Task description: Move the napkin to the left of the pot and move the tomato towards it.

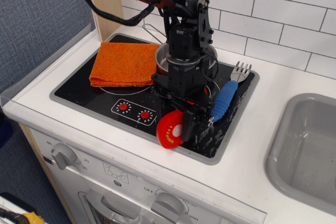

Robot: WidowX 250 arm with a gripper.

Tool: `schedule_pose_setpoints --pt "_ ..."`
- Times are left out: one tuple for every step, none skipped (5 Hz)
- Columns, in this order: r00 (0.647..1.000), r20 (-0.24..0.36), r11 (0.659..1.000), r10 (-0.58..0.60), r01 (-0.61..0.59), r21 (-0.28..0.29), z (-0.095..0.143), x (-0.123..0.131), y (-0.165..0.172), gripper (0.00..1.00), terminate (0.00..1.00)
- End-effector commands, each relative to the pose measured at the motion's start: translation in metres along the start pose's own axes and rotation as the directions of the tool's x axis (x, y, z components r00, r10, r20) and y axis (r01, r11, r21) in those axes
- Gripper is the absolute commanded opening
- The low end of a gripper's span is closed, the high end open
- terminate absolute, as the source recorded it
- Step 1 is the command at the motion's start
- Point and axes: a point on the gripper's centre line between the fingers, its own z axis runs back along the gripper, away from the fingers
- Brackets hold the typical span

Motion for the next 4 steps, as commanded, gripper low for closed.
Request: schedule_pose_setpoints --pt "0.975 0.212 0.997 0.068 -0.075 0.027 0.084 -0.003 0.032 0.0 0.0" --pt "0.932 0.286 0.973 0.221 -0.232 0.005 0.109 -0.01 0.083 0.0 0.0" --pt "0.912 0.272 0.945 0.307 -0.326 0.024 0.111 -0.007 0.131 0.0 0.0" --pt "0.908 0.237 0.93 0.346 -0.365 0.04 0.097 -0.002 0.153 0.0 1.0"
